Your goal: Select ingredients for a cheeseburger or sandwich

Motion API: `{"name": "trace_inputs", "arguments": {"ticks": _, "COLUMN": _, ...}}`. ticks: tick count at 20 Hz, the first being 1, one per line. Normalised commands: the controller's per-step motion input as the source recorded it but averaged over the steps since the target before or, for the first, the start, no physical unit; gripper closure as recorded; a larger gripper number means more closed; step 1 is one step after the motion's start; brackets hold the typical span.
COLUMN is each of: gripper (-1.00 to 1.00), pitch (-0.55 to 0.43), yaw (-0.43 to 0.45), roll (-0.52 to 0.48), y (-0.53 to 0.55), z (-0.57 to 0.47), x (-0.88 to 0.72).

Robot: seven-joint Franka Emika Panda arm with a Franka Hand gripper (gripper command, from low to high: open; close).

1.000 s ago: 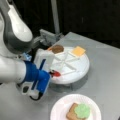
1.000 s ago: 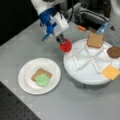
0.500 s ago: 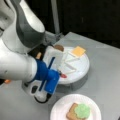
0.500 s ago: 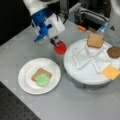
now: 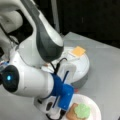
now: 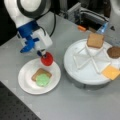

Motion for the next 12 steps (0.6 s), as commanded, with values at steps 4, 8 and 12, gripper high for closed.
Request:
{"name": "trace_inputs", "arguments": {"ticks": 4, "gripper": 1.00, "pitch": 0.067, "yaw": 0.375, "roll": -0.079, "y": -0.26, "z": 0.02, "x": 0.49}}
{"name": "trace_inputs", "arguments": {"ticks": 8, "gripper": 1.00, "pitch": 0.040, "yaw": 0.367, "roll": -0.020, "y": -0.24, "z": -0.08, "x": 0.49}}
{"name": "trace_inputs", "arguments": {"ticks": 12, "gripper": 1.00, "pitch": 0.049, "yaw": 0.317, "roll": -0.029, "y": -0.21, "z": -0.08, "x": 0.41}}
